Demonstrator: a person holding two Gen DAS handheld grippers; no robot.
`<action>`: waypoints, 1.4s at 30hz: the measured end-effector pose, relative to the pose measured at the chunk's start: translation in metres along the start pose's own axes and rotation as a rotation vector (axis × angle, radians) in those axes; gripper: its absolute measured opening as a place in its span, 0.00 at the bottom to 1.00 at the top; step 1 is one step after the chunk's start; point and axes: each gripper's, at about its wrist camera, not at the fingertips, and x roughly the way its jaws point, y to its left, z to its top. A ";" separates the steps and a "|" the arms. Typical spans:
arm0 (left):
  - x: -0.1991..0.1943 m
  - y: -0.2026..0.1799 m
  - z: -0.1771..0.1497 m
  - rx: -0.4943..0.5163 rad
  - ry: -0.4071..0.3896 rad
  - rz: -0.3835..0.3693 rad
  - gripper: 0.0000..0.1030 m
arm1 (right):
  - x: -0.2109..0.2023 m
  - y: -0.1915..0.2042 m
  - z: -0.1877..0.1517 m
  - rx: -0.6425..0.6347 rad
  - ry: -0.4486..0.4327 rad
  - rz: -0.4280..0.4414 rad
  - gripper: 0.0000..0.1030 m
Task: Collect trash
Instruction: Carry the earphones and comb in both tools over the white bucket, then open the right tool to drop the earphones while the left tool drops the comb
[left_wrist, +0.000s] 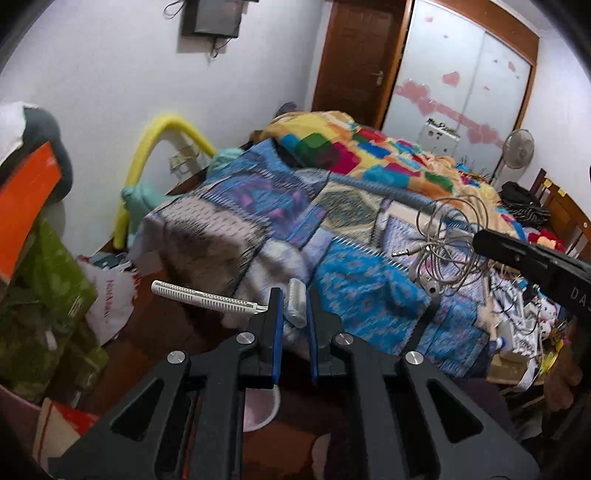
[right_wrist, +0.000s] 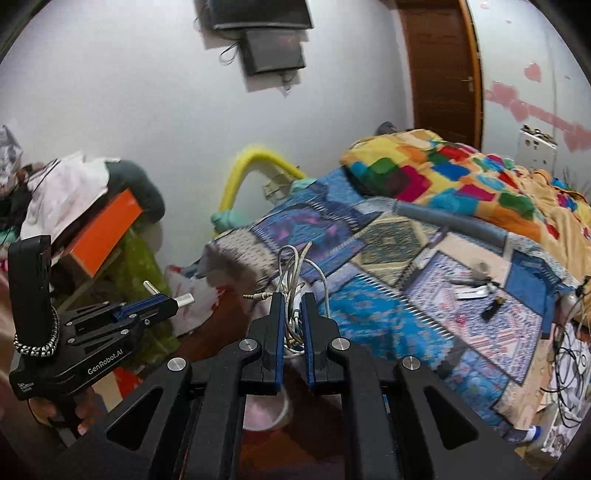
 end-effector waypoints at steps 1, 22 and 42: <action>0.000 0.006 -0.004 -0.004 0.010 0.005 0.10 | 0.005 0.006 -0.002 -0.008 0.010 0.006 0.08; 0.124 0.093 -0.123 -0.237 0.358 -0.016 0.10 | 0.178 0.072 -0.086 -0.125 0.419 0.062 0.08; 0.250 0.119 -0.182 -0.354 0.586 -0.006 0.10 | 0.311 0.063 -0.136 -0.119 0.717 0.080 0.08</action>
